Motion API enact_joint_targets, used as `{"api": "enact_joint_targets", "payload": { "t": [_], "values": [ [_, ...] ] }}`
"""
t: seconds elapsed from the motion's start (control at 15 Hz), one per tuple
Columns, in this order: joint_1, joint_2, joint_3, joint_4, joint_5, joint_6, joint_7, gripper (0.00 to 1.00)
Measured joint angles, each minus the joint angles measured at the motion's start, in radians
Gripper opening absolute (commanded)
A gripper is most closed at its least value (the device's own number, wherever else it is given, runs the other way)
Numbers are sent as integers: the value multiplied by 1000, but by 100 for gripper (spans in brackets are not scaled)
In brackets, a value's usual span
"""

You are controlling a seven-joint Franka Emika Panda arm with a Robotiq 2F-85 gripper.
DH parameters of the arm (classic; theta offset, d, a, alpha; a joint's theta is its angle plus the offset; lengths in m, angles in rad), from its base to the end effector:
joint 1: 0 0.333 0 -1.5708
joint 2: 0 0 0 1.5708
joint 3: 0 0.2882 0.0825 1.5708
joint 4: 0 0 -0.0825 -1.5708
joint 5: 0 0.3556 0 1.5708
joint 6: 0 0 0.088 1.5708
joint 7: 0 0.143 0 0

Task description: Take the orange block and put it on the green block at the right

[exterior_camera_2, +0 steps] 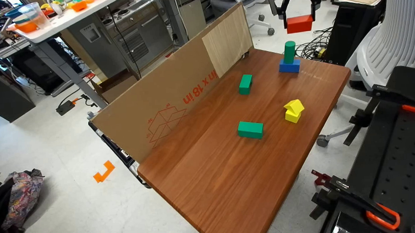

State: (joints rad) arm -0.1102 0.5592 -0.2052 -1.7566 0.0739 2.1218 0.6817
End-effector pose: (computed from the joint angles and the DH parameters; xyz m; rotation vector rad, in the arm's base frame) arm 0.5737 -0.1770 0.2018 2.6587 -1.4889 -0.2576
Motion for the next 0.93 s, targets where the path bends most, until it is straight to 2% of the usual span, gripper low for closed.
{"api": "enact_joint_targets", "payload": {
  "t": [0.93],
  "values": [
    [-4,127,7,113,13,-1,55,42]
  ]
}}
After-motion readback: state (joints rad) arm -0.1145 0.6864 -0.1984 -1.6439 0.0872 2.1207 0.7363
